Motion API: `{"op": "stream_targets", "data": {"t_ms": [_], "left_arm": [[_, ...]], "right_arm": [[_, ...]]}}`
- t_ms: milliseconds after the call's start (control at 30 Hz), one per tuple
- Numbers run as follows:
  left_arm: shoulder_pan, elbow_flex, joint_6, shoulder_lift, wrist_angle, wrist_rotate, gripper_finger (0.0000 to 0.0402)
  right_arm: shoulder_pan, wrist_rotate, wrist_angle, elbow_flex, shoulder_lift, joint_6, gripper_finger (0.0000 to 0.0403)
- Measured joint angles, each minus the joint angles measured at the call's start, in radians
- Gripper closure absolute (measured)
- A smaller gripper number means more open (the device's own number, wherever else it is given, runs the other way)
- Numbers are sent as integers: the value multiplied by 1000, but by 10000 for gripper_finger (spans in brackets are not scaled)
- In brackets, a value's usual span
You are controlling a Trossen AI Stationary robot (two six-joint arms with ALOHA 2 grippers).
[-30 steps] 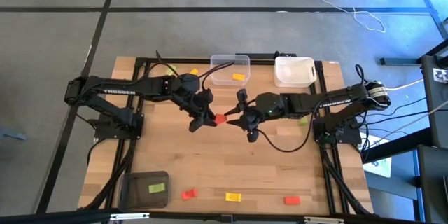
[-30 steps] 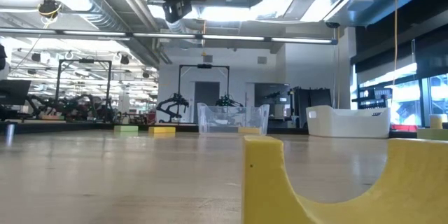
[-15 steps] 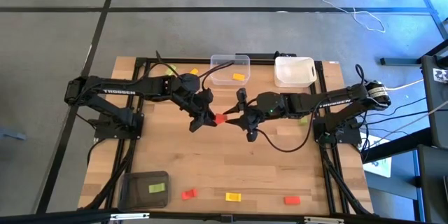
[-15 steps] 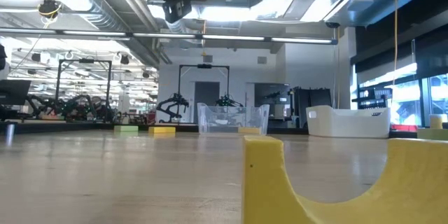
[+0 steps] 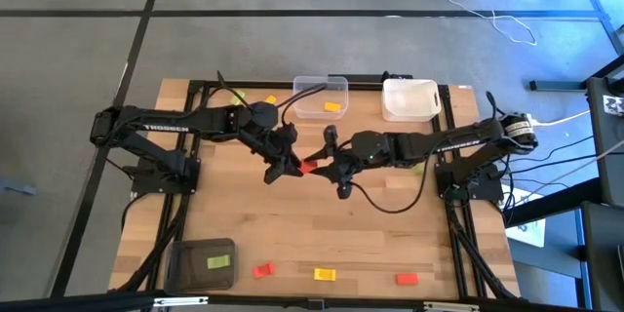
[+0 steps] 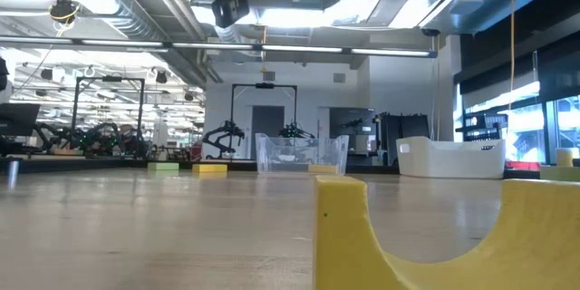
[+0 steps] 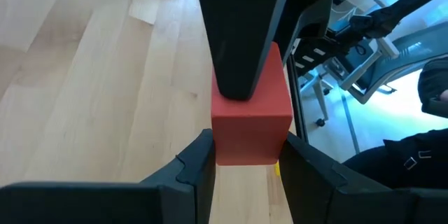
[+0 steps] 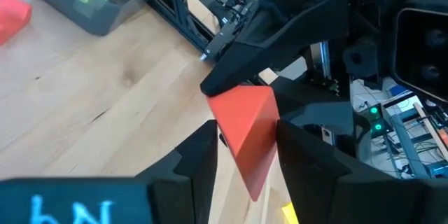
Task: Sort & place blocks by color
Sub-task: Put the top left orange block into the white bin
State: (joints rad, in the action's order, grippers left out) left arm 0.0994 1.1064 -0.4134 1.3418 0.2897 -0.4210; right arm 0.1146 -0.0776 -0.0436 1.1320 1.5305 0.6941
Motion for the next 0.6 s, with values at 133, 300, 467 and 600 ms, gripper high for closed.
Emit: {"op": "stream_targets", "data": {"t_ms": [133,300,467,600], "left_arm": [[0,-1,-4,0,8,2,276],[0,-1,-4,0,11,0,276],[0,-1,-4,0,11,0,276],[0,-1,-4,0,12,-1,276]], "right_arm": [[2,0,-8,0,12,0,260],[2,7,-22,0,13,-1,260],[2,22,-27,0,14,-2,262],[2,24,-28,0,14,-1,284]]}}
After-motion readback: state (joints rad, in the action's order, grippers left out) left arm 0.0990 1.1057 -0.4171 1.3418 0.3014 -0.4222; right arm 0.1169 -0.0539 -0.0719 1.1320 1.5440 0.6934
